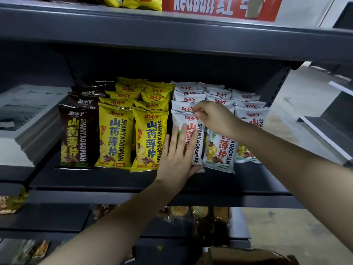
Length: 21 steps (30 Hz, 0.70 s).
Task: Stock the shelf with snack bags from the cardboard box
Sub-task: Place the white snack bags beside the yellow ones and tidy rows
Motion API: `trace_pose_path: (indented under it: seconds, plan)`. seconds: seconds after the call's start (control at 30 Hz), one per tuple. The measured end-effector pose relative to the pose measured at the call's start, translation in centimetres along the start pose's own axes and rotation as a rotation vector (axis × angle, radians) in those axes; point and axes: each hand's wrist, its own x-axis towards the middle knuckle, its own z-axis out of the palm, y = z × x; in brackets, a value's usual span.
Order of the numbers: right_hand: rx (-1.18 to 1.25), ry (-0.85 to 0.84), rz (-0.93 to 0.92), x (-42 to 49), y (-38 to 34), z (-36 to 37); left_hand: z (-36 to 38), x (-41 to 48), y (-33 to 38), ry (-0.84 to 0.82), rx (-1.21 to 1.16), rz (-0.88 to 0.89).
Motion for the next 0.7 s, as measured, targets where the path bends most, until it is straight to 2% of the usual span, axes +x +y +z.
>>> trace_pose_path:
  seconds: [0.17, 0.4, 0.5, 0.6, 0.7]
  plan:
    - [-0.046, -0.002, 0.07, 1.4, -0.6, 0.1, 0.2, 0.4, -0.2, -0.034, -0.047, 0.003]
    - [-0.31, 0.029, 0.126, 2.0, -1.1, 1.4, 0.1, 1.0, -0.6, -0.084, -0.089, -0.011]
    - [-0.285, 0.024, 0.105, 1.7, -1.5, 1.5, -0.3, 0.9, -0.6, -0.116, -0.064, -0.014]
    - [-0.24, 0.143, 0.071, 0.5, -1.2, 0.8, -1.1, 0.9, -0.2, -0.145, 0.005, -0.023]
    - [-0.217, 0.29, 0.085, -1.7, 0.4, -0.3, -2.4, 0.6, 0.3, -0.098, 0.032, 0.01]
